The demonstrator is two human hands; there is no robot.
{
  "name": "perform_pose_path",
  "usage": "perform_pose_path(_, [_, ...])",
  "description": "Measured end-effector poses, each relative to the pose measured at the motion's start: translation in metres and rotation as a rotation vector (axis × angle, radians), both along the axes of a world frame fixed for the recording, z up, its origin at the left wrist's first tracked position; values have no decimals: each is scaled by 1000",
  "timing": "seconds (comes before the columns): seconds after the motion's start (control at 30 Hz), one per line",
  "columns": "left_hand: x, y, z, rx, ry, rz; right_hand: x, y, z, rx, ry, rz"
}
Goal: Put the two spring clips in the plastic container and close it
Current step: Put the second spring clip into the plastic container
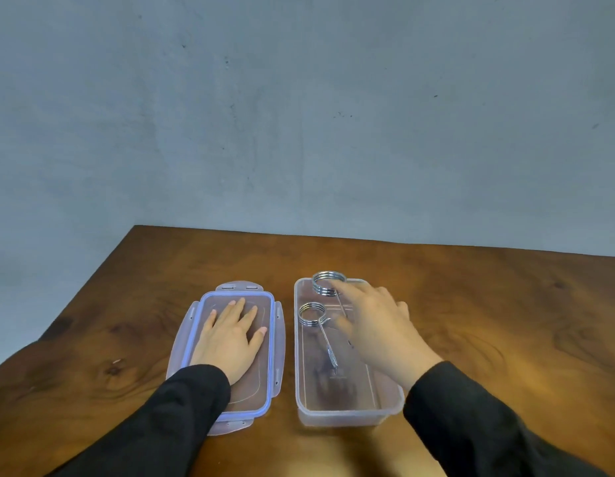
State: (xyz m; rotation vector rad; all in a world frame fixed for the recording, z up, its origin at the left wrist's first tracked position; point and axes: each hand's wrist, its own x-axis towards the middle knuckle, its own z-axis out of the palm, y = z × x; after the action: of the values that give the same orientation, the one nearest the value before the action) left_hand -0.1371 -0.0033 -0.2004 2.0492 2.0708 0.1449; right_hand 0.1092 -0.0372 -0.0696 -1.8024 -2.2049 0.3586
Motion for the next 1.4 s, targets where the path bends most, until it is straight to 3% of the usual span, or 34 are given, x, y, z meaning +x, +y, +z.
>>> perform_pose_path(0.27, [-3,3,-5,21,3,-7,-19,25,-53,-55,-145,23])
perform_pose_path(0.5, [-5,5,-7,21,7,-15,-17,33,-80,-93,-104,38])
perform_pose_path(1.4, [-5,6,-8,4,7,-13,-19,32,-82,-151,-110,38])
